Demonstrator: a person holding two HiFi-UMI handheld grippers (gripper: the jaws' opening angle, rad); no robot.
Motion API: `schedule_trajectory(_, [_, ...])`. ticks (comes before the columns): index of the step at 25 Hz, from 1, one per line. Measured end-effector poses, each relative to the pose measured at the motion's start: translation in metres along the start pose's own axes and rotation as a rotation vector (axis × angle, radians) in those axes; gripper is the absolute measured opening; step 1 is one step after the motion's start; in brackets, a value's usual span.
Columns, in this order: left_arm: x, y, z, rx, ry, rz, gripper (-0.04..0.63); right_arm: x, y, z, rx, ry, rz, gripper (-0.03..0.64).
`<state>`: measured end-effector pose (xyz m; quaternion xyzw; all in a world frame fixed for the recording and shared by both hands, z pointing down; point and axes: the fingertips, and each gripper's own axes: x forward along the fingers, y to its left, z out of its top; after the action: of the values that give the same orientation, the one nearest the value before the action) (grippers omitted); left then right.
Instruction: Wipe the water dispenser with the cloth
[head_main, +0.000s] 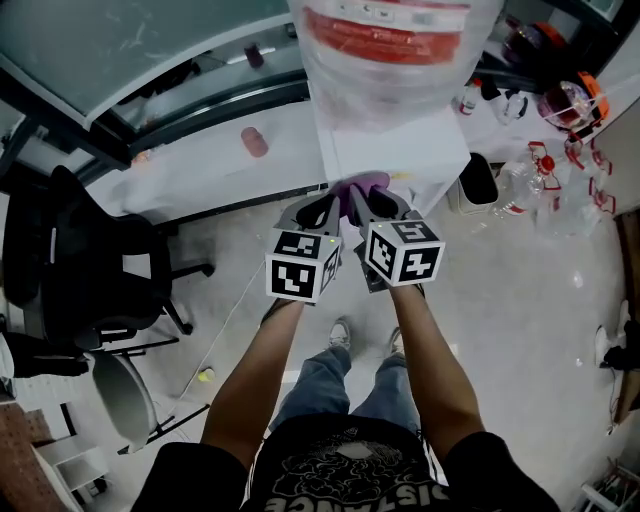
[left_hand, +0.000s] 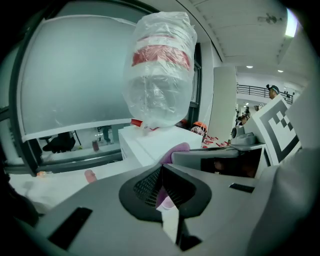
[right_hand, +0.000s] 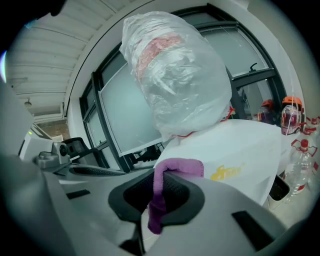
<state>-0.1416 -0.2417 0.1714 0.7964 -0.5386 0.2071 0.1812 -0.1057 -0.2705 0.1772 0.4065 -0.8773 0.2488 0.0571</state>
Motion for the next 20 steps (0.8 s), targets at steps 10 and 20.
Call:
schedule_trajectory(10, [0.016,-0.03,0.005,-0.04,-0.005,0.099,0.026,-0.02,-0.041,0.008,0.009,0.008,0.077,0.032])
schedule_trajectory(20, [0.037,-0.07,0.015,-0.044,-0.017,0.13,0.026,-0.046,-0.09,0.025,0.001,0.0,0.09,0.032])
